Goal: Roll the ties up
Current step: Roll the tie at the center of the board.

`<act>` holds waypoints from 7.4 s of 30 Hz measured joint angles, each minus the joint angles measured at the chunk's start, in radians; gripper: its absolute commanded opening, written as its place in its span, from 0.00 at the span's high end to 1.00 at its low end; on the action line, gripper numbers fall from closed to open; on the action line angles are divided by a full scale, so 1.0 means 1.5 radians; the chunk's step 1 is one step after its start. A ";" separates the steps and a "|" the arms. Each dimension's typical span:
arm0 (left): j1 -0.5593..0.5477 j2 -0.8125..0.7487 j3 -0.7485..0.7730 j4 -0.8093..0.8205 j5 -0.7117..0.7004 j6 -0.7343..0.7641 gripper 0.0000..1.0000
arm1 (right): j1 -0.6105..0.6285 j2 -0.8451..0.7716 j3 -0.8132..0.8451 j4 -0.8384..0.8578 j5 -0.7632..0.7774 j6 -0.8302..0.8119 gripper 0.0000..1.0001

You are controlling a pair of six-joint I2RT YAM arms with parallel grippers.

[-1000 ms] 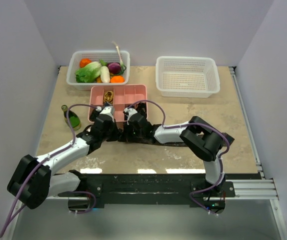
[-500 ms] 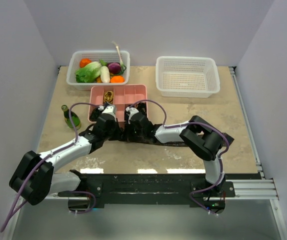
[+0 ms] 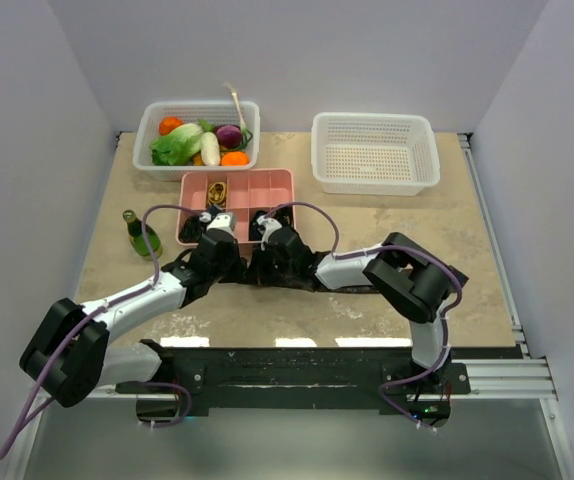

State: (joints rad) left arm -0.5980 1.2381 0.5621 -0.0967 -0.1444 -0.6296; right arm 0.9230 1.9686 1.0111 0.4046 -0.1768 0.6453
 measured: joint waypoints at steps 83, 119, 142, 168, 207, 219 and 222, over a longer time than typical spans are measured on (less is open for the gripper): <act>-0.116 0.156 0.082 0.005 -0.067 -0.043 0.68 | -0.063 -0.083 -0.045 -0.112 0.001 -0.086 1.00; 0.071 -0.049 -0.101 0.063 0.033 -0.045 0.29 | -0.060 -0.055 0.023 -0.114 -0.024 -0.090 1.00; 0.161 -0.008 -0.232 0.364 0.226 -0.116 0.42 | -0.057 -0.032 0.021 -0.098 -0.024 -0.086 1.00; 0.162 0.026 -0.224 0.362 0.258 -0.105 0.91 | -0.032 -0.049 0.010 -0.086 -0.021 -0.069 1.00; 0.060 -0.016 0.006 -0.041 0.114 0.080 0.99 | -0.017 -0.014 0.049 -0.102 -0.022 -0.069 1.00; 0.039 -0.021 0.014 -0.057 0.070 0.086 0.89 | -0.016 -0.003 0.052 -0.094 -0.032 -0.064 1.00; 0.039 -0.024 0.014 -0.057 0.070 0.091 0.89 | -0.015 -0.003 0.052 -0.094 -0.034 -0.063 1.00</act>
State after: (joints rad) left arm -0.5392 1.2018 0.5835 -0.1829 -0.0395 -0.4927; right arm 0.9009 1.9644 1.0893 0.2638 -0.2272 0.5503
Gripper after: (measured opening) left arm 0.203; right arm 0.007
